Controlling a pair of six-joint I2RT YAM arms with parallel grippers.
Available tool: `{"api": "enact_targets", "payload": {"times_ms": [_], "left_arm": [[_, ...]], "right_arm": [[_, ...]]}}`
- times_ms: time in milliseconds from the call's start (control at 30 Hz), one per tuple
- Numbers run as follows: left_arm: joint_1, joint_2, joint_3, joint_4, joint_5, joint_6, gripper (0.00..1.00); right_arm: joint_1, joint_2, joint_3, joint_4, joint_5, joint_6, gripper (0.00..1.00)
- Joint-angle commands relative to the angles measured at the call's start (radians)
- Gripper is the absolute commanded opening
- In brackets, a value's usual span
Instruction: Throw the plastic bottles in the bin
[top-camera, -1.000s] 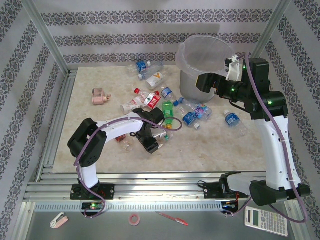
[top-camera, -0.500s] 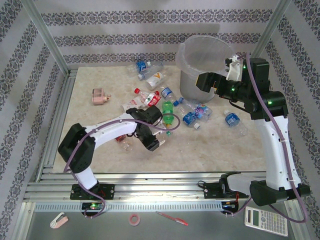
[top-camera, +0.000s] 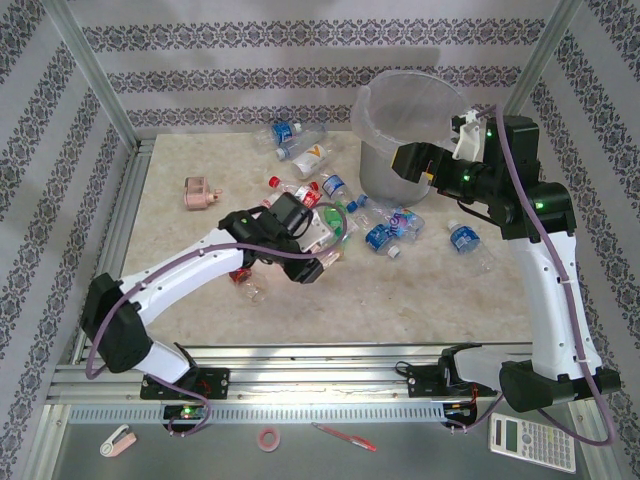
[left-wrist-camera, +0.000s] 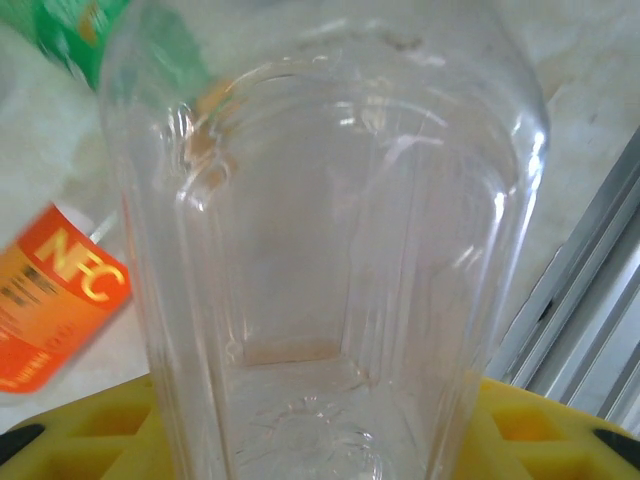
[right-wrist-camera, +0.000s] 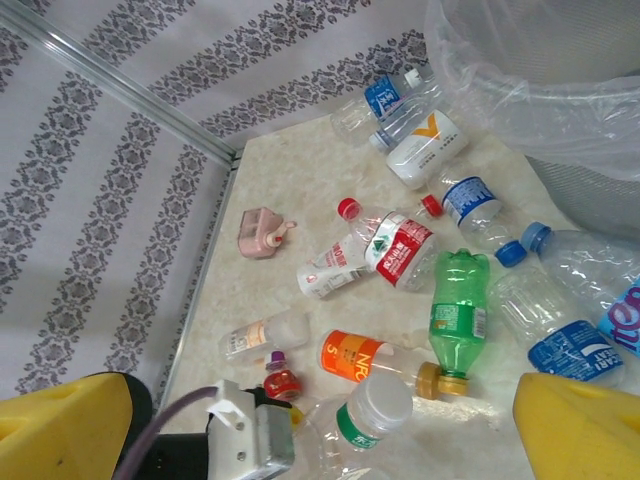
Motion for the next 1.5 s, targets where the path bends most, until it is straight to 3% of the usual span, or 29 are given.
{"api": "enact_targets", "payload": {"times_ms": [0, 367, 933, 1467], "left_arm": [[-0.014, -0.046, 0.069, 0.068, -0.001, -0.033, 0.42], [-0.016, -0.053, 0.211, 0.123, 0.023, -0.060, 0.41], [-0.054, -0.044, 0.233, 0.166, 0.076, -0.041, 0.41], [-0.059, -0.026, 0.237, 0.155, 0.060, -0.035, 0.40]], "right_arm": [[0.014, -0.015, -0.025, 0.040, -0.042, 0.033, 0.98], [0.108, 0.005, -0.108, 0.111, -0.087, 0.094, 0.91], [0.176, 0.063, -0.144, 0.168, -0.059, 0.125, 0.80], [0.186, 0.087, -0.099, 0.138, -0.076, 0.131, 0.39]]}}
